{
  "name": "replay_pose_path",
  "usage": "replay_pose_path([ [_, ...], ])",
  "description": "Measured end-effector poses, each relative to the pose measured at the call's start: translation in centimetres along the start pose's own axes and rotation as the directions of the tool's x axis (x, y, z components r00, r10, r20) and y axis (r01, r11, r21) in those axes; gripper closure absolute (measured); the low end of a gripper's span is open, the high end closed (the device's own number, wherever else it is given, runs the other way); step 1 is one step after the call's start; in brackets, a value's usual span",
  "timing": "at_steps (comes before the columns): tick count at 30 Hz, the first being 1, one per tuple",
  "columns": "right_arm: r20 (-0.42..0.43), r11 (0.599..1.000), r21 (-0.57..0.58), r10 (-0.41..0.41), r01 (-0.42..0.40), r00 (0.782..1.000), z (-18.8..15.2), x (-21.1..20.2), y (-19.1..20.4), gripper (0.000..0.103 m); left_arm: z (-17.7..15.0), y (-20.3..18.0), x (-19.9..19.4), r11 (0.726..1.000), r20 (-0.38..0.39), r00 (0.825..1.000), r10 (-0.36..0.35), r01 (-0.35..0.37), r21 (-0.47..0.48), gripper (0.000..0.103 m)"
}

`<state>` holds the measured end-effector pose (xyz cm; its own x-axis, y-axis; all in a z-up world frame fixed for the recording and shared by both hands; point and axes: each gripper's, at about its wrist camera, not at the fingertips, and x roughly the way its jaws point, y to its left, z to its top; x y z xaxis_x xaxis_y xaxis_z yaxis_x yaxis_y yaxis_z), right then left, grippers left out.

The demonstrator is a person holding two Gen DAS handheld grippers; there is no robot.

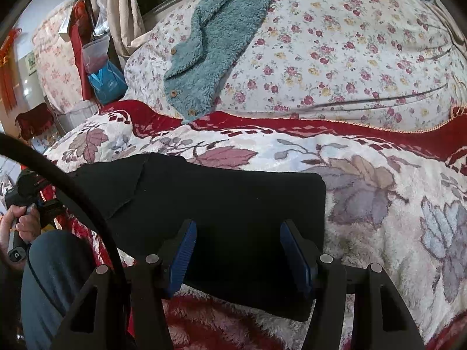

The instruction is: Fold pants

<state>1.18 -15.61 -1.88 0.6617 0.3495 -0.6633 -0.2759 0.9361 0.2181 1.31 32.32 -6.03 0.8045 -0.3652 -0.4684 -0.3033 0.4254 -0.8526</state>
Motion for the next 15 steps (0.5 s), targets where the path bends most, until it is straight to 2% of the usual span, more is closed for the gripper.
replay_pose_path([
  [1, -0.001, 1.000, 0.006, 0.002, -0.002, 1.000, 0.0, 0.0, -0.1, 0.044, -0.2, -1.8, -0.4, 0.996, 0.014, 0.999, 0.034, -0.035, 0.085, 0.086],
  [3, -0.004, 1.000, 0.015, 0.007, -0.007, 1.000, 0.1, 0.0, -0.1, 0.044, -0.7, -4.3, -0.7, 0.978, 0.038, 0.997, 0.070, -0.076, 0.194, 0.086],
  [4, -0.005, 1.000, 0.018, 0.009, -0.009, 1.000, 0.1, 0.0, -0.2, 0.044, -1.2, -6.5, -0.9, 0.957, 0.052, 0.995, 0.080, -0.091, 0.275, 0.086],
  [7, -0.008, 0.999, 0.045, 0.024, -0.024, 1.000, 0.3, 0.0, -0.6, 0.044, -3.2, -10.6, -0.7, 0.904, 0.064, 0.994, 0.086, -0.105, 0.415, 0.086],
  [12, -0.015, 0.996, 0.077, 0.053, -0.052, 0.998, 0.5, 0.1, -1.3, 0.045, -9.3, -17.7, 1.2, 0.794, 0.010, 0.999, 0.053, -0.048, 0.606, 0.087],
  [15, -0.009, 0.989, 0.121, 0.086, -0.084, 0.996, 0.6, -0.2, -2.1, 0.045, -12.1, -20.1, 1.8, 0.769, -0.036, 0.999, 0.006, 0.018, 0.639, 0.086],
])
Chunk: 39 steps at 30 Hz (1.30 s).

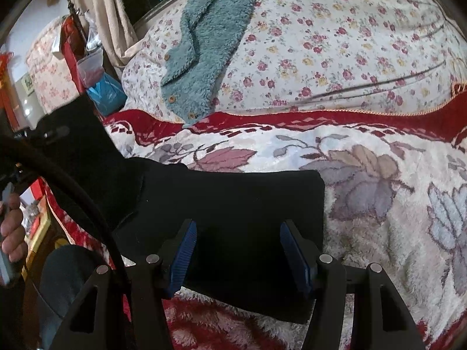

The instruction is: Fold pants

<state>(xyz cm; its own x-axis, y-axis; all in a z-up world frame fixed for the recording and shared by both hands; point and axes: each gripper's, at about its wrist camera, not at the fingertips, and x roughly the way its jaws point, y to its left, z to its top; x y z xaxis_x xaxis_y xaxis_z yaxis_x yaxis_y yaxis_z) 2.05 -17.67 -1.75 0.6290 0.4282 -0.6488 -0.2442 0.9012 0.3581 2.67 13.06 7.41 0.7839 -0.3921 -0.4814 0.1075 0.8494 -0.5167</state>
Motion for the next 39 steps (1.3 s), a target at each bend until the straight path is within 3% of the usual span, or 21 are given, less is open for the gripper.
replay_pose_path([
  [3, 0.008, 0.999, 0.046, 0.020, -0.020, 1.000, 0.3, -0.5, -0.9, 0.046, -1.0, -3.4, 1.0, 0.997, -0.020, 0.998, -0.062, 0.063, 0.035, 0.087],
  [7, 0.047, 0.995, 0.095, -0.014, 0.009, 0.999, 0.8, -1.9, -2.6, 0.046, -4.1, -7.4, 3.7, 0.991, -0.070, 0.991, -0.114, 0.119, 0.068, 0.086],
  [10, 0.051, 0.984, 0.146, -0.108, 0.100, 0.993, 0.9, -2.9, -4.5, 0.046, -7.3, -8.9, 6.4, 0.991, -0.124, 0.989, -0.078, 0.091, 0.100, 0.087],
  [14, 0.060, 0.968, 0.207, -0.156, 0.141, 0.986, 0.9, -4.0, -7.0, 0.046, -11.6, -9.1, 10.7, 0.993, -0.237, 0.971, -0.005, 0.034, 0.117, 0.087],
  [29, 0.058, 0.956, 0.241, -0.184, 0.165, 0.981, 0.3, -4.4, -8.6, 0.046, -13.4, -11.9, 12.5, 0.971, -0.243, 0.967, 0.081, -0.022, 0.239, 0.086],
  [32, 0.056, 0.955, 0.245, -0.188, 0.169, 0.981, 0.2, -4.4, -8.7, 0.046, -14.2, -12.4, 12.4, 0.962, -0.242, 0.967, 0.081, -0.012, 0.273, 0.072],
  [34, 0.061, 0.956, 0.240, -0.190, 0.170, 0.980, 0.3, -4.5, -8.7, 0.046, -14.6, -12.9, 12.0, 0.960, -0.247, 0.969, 0.025, 0.046, 0.275, 0.041],
  [36, 0.066, 0.957, 0.236, -0.191, 0.171, 0.979, 0.4, -4.7, -8.6, 0.046, -15.2, -13.5, 11.3, 0.953, -0.243, 0.970, -0.006, 0.080, 0.293, 0.035],
  [39, 0.078, 0.961, 0.222, -0.187, 0.166, 0.979, 0.8, -5.0, -8.4, 0.046, -15.2, -13.6, 9.8, 0.947, -0.252, 0.966, -0.052, 0.128, 0.295, 0.035],
])
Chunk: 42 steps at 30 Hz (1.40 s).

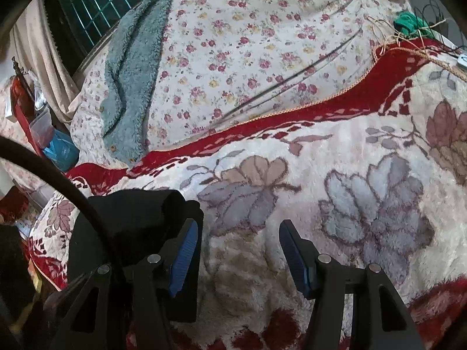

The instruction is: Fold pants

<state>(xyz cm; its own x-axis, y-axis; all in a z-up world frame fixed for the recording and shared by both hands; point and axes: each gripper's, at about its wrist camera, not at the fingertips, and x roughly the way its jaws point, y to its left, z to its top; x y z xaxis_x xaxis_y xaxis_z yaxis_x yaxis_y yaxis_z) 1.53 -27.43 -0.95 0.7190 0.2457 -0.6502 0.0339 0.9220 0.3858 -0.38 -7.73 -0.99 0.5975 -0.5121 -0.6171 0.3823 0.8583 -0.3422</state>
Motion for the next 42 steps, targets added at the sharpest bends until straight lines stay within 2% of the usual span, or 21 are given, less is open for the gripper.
replay_pose_path([
  [3, 0.017, 1.000, -0.021, 0.011, -0.010, 1.000, 0.7, -0.5, 0.5, 0.046, 0.4, 2.4, -2.3, 0.990, 0.004, 0.996, -0.093, 0.093, -0.108, 0.035],
  [7, 0.054, 0.998, -0.061, 0.039, -0.035, 0.998, 1.4, -1.5, 2.0, 0.046, 1.9, 8.1, -7.0, 0.943, 0.104, 0.988, -0.112, 0.138, -0.302, 0.035],
  [9, 0.072, 0.994, -0.093, 0.058, -0.051, 0.996, 1.4, -2.0, 3.4, 0.046, 3.0, 11.2, -9.9, 0.919, 0.184, 0.982, -0.047, 0.115, -0.377, 0.035],
  [11, 0.092, 0.981, -0.162, 0.125, -0.109, 0.988, 1.0, -2.8, 6.1, 0.046, 4.6, 14.3, -12.1, 0.903, 0.236, 0.968, 0.082, 0.028, -0.429, 0.035],
  [13, 0.078, 0.954, -0.238, 0.205, -0.181, 0.976, -0.1, -3.1, 8.9, 0.046, 6.1, 17.0, -12.1, 0.875, 0.216, 0.962, 0.164, -0.041, -0.483, 0.035],
  [15, 0.024, 0.910, -0.308, 0.300, -0.279, 0.954, -1.4, -2.8, 11.5, 0.046, 7.1, 18.2, -10.9, 0.865, 0.194, 0.971, 0.136, -0.021, -0.502, 0.035],
  [17, -0.022, 0.889, -0.325, 0.335, -0.323, 0.942, -2.4, -1.6, 12.9, 0.046, 7.8, 18.2, -8.9, 0.864, 0.173, 0.984, 0.052, 0.042, -0.501, 0.035],
  [18, -0.026, 0.891, -0.328, 0.326, -0.316, 0.945, -2.7, -1.2, 12.9, 0.046, 8.0, 17.7, -7.5, 0.873, 0.164, 0.986, -0.005, 0.084, -0.480, 0.035],
  [20, -0.076, 0.904, -0.310, 0.285, -0.295, 0.955, -3.1, 0.5, 12.0, 0.046, 7.8, 17.0, -4.8, 0.889, 0.115, 0.992, -0.054, 0.100, -0.446, 0.035],
  [22, -0.176, 0.903, -0.287, 0.277, -0.319, 0.945, -3.5, 2.6, 10.7, 0.048, 6.8, 16.8, -2.1, 0.907, 0.035, 0.999, -0.011, 0.025, -0.421, 0.035],
  [24, -0.183, 0.881, -0.328, 0.295, -0.341, 0.938, -4.1, 2.9, 9.8, 0.050, 5.2, 16.6, 1.0, 0.935, -0.060, 0.995, 0.083, -0.099, -0.340, 0.036],
  [26, -0.200, 0.857, -0.379, 0.294, -0.351, 0.935, -4.6, 3.0, 10.0, 0.050, 4.9, 15.0, 1.1, 0.955, -0.056, 0.983, 0.172, -0.181, -0.237, 0.036],
  [28, -0.194, 0.843, -0.422, 0.275, -0.333, 0.942, -4.9, 2.8, 10.4, 0.050, 5.1, 13.9, 1.0, 0.957, -0.069, 0.971, 0.229, -0.238, -0.168, 0.035],
  [29, -0.199, 0.846, -0.414, 0.276, -0.336, 0.940, -4.6, 2.7, 10.4, 0.050, 5.3, 13.7, 0.6, 0.958, -0.058, 0.973, 0.225, -0.232, -0.169, 0.035],
  [32, -0.168, 0.881, -0.331, 0.298, -0.338, 0.940, -2.5, 1.9, 9.7, 0.051, 6.5, 14.4, -2.0, 0.963, 0.018, 0.989, 0.149, -0.141, -0.230, 0.035],
  [34, -0.059, 0.904, -0.336, 0.260, -0.265, 0.964, -0.1, 1.0, 9.4, 0.051, 7.4, 15.2, -2.6, 0.960, 0.046, 0.987, 0.153, -0.137, -0.246, 0.035],
  [35, -0.043, 0.909, -0.345, 0.232, -0.232, 0.972, 0.6, 1.2, 9.5, 0.050, 7.8, 15.7, -2.2, 0.955, 0.032, 0.985, 0.168, -0.155, -0.253, 0.035],
  [36, -0.050, 0.916, -0.353, 0.187, -0.192, 0.981, 1.4, 2.1, 9.8, 0.050, 7.9, 16.3, -1.4, 0.948, 0.003, 0.984, 0.176, -0.168, -0.269, 0.035],
  [38, -0.087, 0.914, -0.351, 0.185, -0.204, 0.979, 2.3, 4.1, 10.1, 0.050, 7.2, 17.5, 0.9, 0.938, -0.092, 0.985, 0.148, -0.169, -0.303, 0.035],
  [40, -0.131, 0.900, -0.381, 0.173, -0.211, 0.976, 2.1, 6.8, 10.4, 0.049, 6.2, 17.0, 1.6, 0.947, -0.093, 0.980, 0.174, -0.193, -0.258, 0.035],
  [42, -0.232, 0.897, -0.406, 0.083, -0.174, 0.969, 0.9, 10.2, 9.8, 0.049, 6.1, 15.7, 1.8, 0.952, -0.098, 0.970, 0.223, -0.239, -0.193, 0.035],
])
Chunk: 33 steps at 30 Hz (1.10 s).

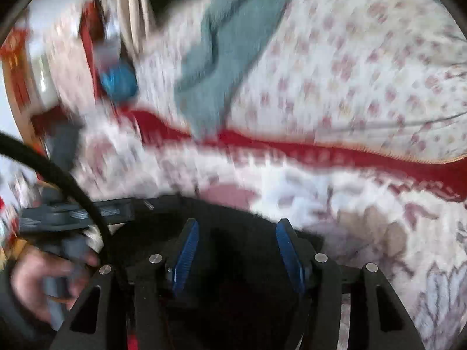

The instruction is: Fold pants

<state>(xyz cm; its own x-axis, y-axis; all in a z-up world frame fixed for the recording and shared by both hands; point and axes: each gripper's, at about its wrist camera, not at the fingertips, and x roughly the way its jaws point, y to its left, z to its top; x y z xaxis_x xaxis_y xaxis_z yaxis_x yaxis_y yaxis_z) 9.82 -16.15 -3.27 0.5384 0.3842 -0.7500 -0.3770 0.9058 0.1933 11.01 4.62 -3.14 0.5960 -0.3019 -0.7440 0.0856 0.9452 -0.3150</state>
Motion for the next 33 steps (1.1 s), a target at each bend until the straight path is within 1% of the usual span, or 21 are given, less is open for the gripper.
replay_pose_path([
  [1, 0.045, 1.000, 0.011, 0.017, -0.017, 0.999, -0.4, -0.3, -0.3, 0.048, -0.2, -0.5, 0.1, 0.999, 0.005, 1.000, 0.026, -0.026, 0.030, 0.035],
  [3, 0.048, 0.999, 0.032, 0.035, -0.036, 0.998, -0.5, -0.3, -0.7, 0.048, -0.4, -0.7, 0.2, 0.998, 0.022, 0.999, 0.041, -0.042, 0.049, 0.034],
  [6, 0.041, 1.000, 0.028, -0.006, 0.005, 0.999, 0.1, -1.8, 0.0, 0.049, -0.4, 0.1, -0.1, 1.000, 0.030, 0.999, 0.012, -0.013, 0.007, 0.034],
  [9, 0.090, 1.000, 0.022, 0.020, -0.022, 0.996, -0.3, -4.6, 1.1, 0.049, -0.4, 0.7, -1.3, 0.999, 0.048, 0.999, -0.020, 0.022, -0.043, 0.034],
  [11, 0.042, 0.999, 0.003, 0.037, -0.037, 0.998, -1.8, -4.4, 2.0, 0.045, -0.8, 0.3, -2.2, 0.999, 0.070, 0.997, -0.012, 0.014, -0.035, 0.034],
  [12, 0.017, 1.000, -0.016, 0.026, -0.026, 1.000, -2.5, -3.9, 2.4, 0.042, -1.1, -0.1, -2.4, 1.000, 0.080, 0.997, -0.004, 0.005, -0.018, 0.034],
  [13, 0.014, 0.997, -0.071, -0.011, 0.012, 1.000, -3.6, -3.3, 3.0, 0.041, -1.3, -0.5, -2.3, 1.000, 0.080, 0.997, 0.013, -0.013, 0.000, 0.034],
  [14, 0.071, 0.992, -0.120, -0.033, 0.041, 0.997, -4.5, -3.4, 3.6, 0.040, -1.5, -1.1, -1.8, 0.998, 0.070, 0.996, 0.051, -0.054, 0.036, 0.034],
  [15, 0.084, 0.990, -0.132, -0.045, 0.056, 0.995, -4.7, -3.6, 3.9, 0.040, -1.7, -1.6, -1.4, 0.994, 0.066, 0.994, 0.083, -0.088, 0.070, 0.034],
  [17, 0.056, 0.993, -0.103, -0.048, 0.053, 0.997, -4.0, -3.7, 3.8, 0.040, -1.8, -2.3, -1.0, 0.983, 0.075, 0.989, 0.126, -0.135, 0.122, 0.033],
  [19, 0.034, 0.997, -0.056, -0.044, 0.046, 0.998, -3.0, -4.5, 3.6, 0.040, -1.4, -1.7, -1.6, 0.991, 0.075, 0.993, 0.093, -0.100, 0.089, 0.034],
  [20, 0.046, 0.999, -0.037, -0.034, 0.036, 0.998, -2.8, -5.3, 3.4, 0.040, -0.9, -0.7, -2.5, 0.998, 0.080, 0.996, 0.037, -0.040, 0.041, 0.034],
  [23, 0.141, 0.999, 0.039, -0.018, 0.012, 0.990, -3.2, -9.3, 1.7, 0.040, -0.2, 2.1, -5.2, 0.994, 0.112, 0.993, -0.040, 0.051, -0.095, 0.034],
  [24, 0.167, 0.996, 0.088, 0.007, -0.022, 0.986, -3.7, -10.4, 0.7, 0.040, -0.1, 3.3, -5.8, 0.987, 0.101, 0.993, -0.065, 0.079, -0.141, 0.034],
  [26, 0.202, 0.973, 0.202, 0.067, -0.109, 0.977, -4.5, -11.6, -1.8, 0.040, -0.2, 5.0, -6.0, 0.972, 0.039, 0.994, -0.102, 0.108, -0.208, 0.034],
  [28, 0.200, 0.914, 0.361, 0.119, -0.186, 0.973, -5.8, -11.3, -5.0, 0.039, -0.8, 6.7, -5.5, 0.951, -0.044, 0.988, -0.147, 0.129, -0.281, 0.034],
  [29, 0.185, 0.887, 0.411, 0.143, -0.209, 0.972, -6.3, -10.6, -6.0, 0.039, -1.1, 7.2, -5.4, 0.943, -0.067, 0.985, -0.157, 0.130, -0.305, 0.034],
  [30, 0.179, 0.866, 0.441, 0.172, -0.235, 0.969, -6.7, -10.0, -6.6, 0.039, -1.4, 7.5, -5.4, 0.938, -0.081, 0.983, -0.166, 0.132, -0.322, 0.034],
  [31, 0.185, 0.835, 0.470, 0.225, -0.288, 0.957, -7.0, -9.2, -7.1, 0.039, -1.6, 7.7, -5.4, 0.933, -0.086, 0.980, -0.178, 0.141, -0.332, 0.034],
  [32, 0.192, 0.820, 0.477, 0.253, -0.315, 0.948, -7.1, -8.8, -7.2, 0.039, -1.9, 7.9, -5.4, 0.929, -0.083, 0.978, -0.190, 0.151, -0.339, 0.034],
  [33, 0.196, 0.798, 0.485, 0.300, -0.358, 0.933, -7.0, -7.8, -7.2, 0.039, -2.2, 8.0, -5.3, 0.924, -0.083, 0.978, -0.193, 0.152, -0.351, 0.034],
])
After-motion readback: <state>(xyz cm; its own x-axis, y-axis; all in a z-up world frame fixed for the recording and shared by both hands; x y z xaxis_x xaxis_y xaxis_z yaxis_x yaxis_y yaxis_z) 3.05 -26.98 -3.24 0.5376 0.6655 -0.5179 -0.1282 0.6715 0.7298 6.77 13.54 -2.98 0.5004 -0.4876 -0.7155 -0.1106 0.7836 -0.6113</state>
